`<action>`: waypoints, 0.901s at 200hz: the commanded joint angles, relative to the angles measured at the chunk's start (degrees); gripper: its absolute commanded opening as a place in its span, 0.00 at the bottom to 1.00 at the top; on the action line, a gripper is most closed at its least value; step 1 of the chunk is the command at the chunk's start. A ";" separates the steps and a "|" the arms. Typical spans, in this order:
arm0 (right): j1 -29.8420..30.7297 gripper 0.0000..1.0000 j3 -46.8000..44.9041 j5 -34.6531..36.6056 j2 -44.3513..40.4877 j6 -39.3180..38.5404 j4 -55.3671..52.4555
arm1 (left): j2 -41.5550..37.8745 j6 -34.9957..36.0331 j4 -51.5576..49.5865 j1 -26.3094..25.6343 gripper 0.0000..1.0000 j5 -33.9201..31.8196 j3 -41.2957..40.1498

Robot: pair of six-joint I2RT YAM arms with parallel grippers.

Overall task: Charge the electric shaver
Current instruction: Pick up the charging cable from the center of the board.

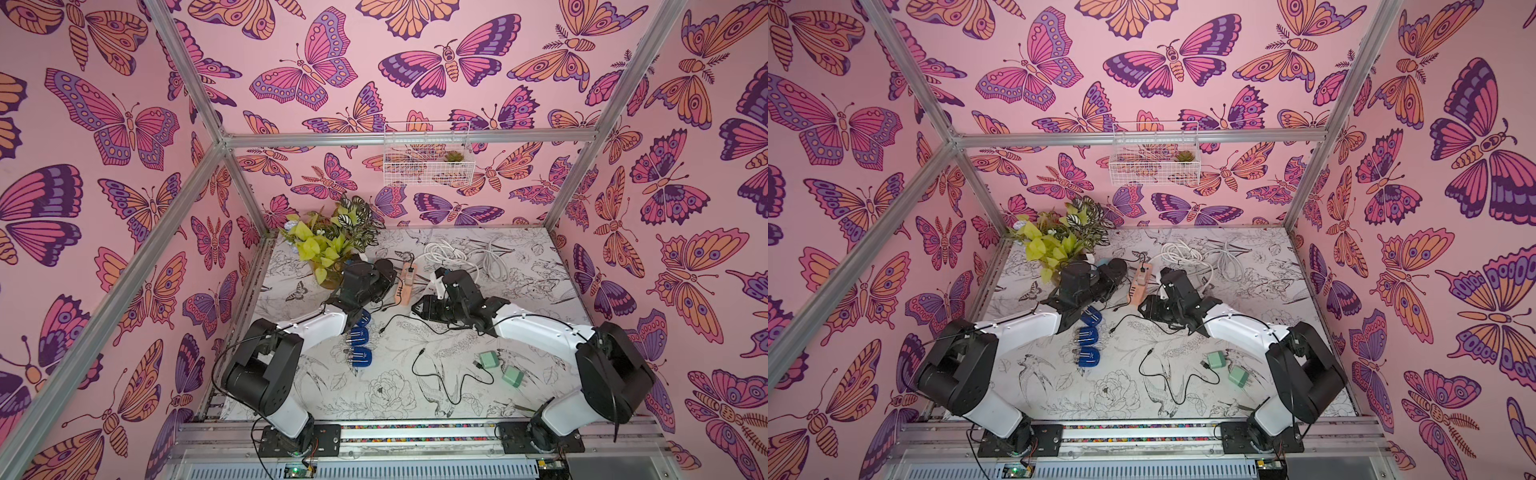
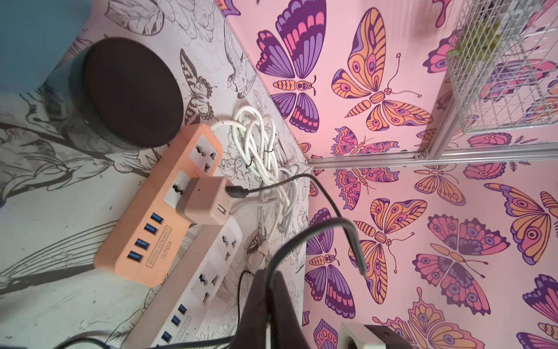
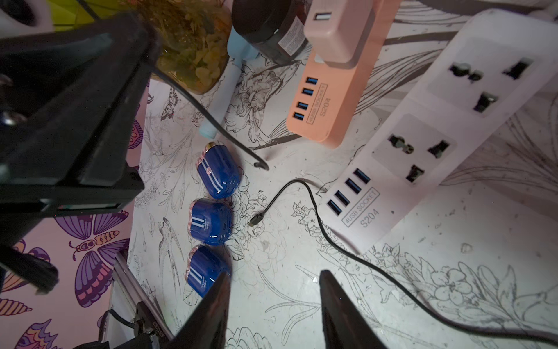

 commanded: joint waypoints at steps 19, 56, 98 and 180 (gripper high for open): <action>2.38 0.54 -0.89 1.56 1.07 -7.88 16.28 | -0.39 0.76 1.43 0.13 0.00 3.99 0.87; 3.00 0.55 0.04 3.83 6.64 -9.10 19.70 | -1.59 1.06 -2.61 0.12 0.00 5.49 3.08; 2.98 0.55 3.56 5.26 9.49 -9.91 19.28 | -2.61 1.66 -6.54 0.05 0.00 6.86 4.78; 2.51 0.05 7.20 3.56 10.81 -5.41 18.63 | -3.99 2.07 -9.73 0.07 0.00 8.00 6.28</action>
